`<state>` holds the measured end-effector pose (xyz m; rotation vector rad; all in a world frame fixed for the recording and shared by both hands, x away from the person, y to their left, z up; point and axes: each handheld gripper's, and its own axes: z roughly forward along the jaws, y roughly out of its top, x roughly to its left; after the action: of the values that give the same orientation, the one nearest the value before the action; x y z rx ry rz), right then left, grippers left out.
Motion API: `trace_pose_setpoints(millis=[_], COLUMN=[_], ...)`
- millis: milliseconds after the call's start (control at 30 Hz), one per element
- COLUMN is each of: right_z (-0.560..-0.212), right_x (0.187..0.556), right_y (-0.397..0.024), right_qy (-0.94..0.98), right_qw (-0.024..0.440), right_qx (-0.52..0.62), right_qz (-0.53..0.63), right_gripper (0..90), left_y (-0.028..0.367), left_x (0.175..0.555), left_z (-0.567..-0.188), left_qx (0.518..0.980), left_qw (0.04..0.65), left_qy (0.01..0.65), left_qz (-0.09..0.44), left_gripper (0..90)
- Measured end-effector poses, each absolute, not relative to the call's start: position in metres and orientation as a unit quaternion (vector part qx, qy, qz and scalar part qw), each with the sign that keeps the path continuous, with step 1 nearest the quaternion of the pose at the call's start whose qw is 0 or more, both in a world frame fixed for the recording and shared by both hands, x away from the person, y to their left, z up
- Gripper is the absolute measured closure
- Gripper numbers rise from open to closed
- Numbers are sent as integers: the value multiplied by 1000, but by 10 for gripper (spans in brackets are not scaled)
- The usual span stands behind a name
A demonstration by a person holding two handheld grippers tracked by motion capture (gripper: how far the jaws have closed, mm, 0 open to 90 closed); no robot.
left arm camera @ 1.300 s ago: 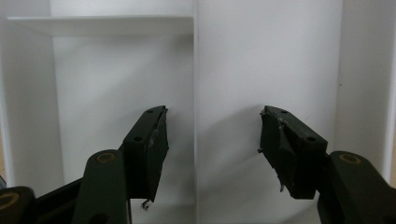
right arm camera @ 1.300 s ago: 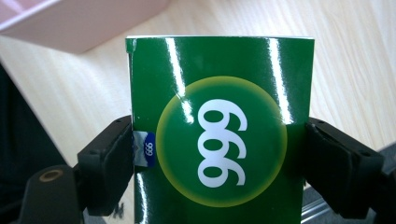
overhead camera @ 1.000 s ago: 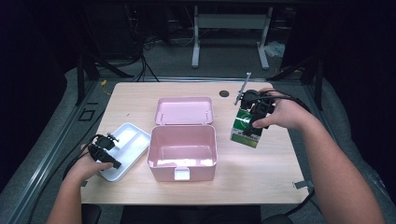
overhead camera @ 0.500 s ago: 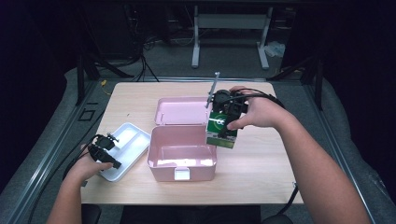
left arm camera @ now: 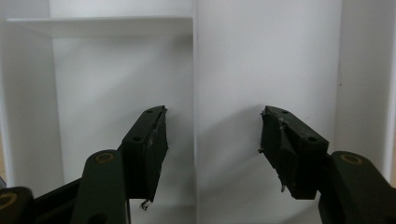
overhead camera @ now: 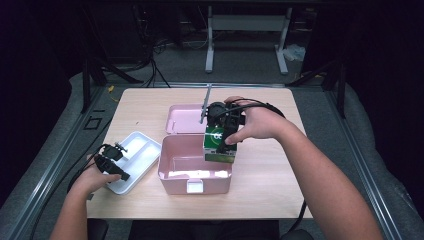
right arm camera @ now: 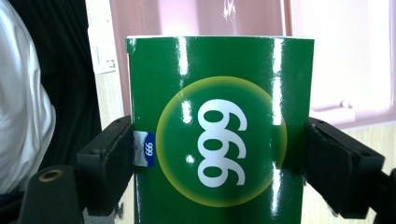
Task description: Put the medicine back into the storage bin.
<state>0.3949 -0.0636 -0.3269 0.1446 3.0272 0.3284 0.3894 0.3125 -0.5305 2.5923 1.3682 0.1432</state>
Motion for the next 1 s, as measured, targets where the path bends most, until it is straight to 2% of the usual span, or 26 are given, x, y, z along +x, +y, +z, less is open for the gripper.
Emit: trace_pose_setpoints(millis=[300, 1000], right_z=[-343, -414], right_x=[396, 402], right_y=[-53, -44], right_qy=[993, 996], right_qw=[33, 24], right_qx=[36, 18], right_qz=[106, 89], right_gripper=[161, 160], left_y=[313, 313], left_x=[389, 389], left_z=[-531, -531], left_qx=[878, 878], left_qw=[105, 107], left_qy=[464, 463], left_qz=[48, 50], left_gripper=[403, 403])
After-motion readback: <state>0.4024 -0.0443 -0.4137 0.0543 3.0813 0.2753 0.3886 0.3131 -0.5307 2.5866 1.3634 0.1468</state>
